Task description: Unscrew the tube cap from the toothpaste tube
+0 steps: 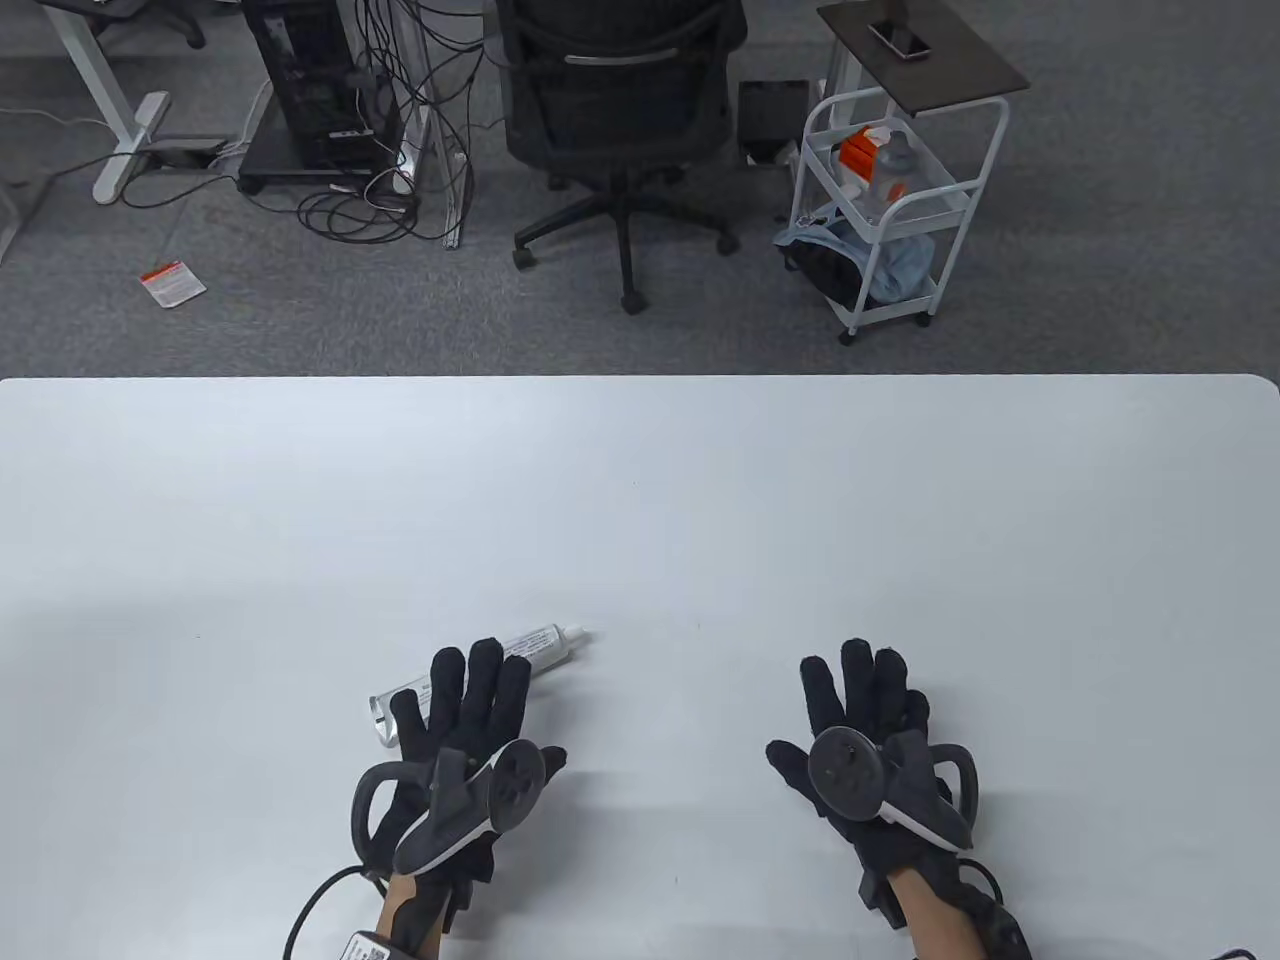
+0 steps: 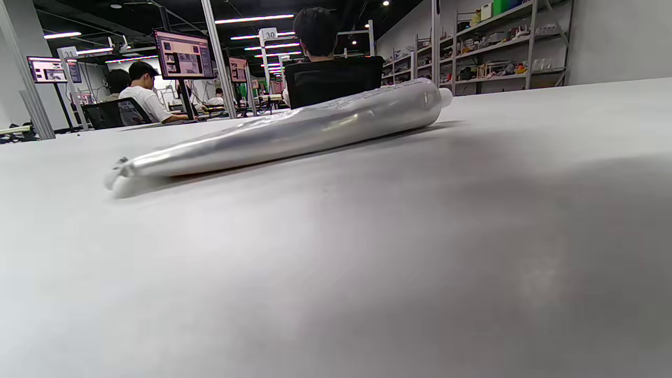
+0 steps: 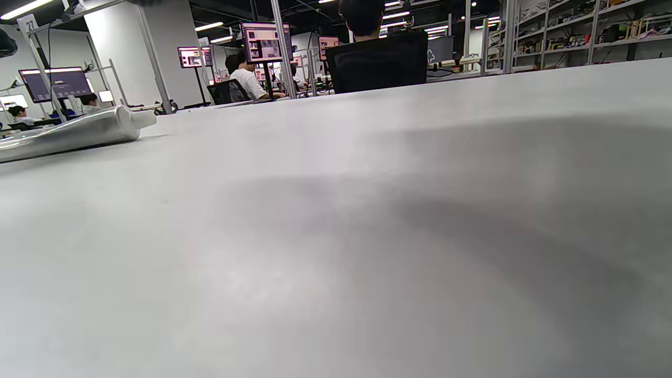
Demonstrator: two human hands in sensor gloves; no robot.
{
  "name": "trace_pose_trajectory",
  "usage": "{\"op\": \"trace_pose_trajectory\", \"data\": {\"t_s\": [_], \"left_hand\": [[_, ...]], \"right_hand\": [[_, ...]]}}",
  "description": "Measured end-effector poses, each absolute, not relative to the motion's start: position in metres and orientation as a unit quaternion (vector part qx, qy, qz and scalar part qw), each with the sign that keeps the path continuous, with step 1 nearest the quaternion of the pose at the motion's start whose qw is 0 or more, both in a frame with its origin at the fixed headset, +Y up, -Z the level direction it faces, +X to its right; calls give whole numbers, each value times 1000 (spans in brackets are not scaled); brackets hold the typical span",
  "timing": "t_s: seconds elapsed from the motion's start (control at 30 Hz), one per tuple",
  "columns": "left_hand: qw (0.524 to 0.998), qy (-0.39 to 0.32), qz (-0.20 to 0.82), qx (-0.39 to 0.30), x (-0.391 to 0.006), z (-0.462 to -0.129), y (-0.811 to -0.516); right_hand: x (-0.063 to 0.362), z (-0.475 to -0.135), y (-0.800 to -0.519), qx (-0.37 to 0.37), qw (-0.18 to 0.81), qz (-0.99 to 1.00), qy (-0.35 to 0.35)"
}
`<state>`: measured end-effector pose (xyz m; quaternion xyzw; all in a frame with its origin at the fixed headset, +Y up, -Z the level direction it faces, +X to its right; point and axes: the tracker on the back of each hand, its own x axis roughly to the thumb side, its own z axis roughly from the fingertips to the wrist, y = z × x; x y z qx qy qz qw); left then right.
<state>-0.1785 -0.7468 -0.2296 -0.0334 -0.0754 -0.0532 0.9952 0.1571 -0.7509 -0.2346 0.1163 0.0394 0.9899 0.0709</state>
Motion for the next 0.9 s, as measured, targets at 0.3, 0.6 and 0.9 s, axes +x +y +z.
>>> {"op": "trace_pose_trajectory", "data": {"t_s": [0.3,0.6,0.9], "left_hand": [[995,-75,-53,-37,-178,-230,-748],[995,-72,-55,-36,-179,-230,-748],[995,-77,-53,-35,-178,-230,-748]], "right_hand": [[155,-234,-752,127,70,989,42],[153,-233,-752,133,68,988,40],[152,-232,-752,128,60,989,41]]}}
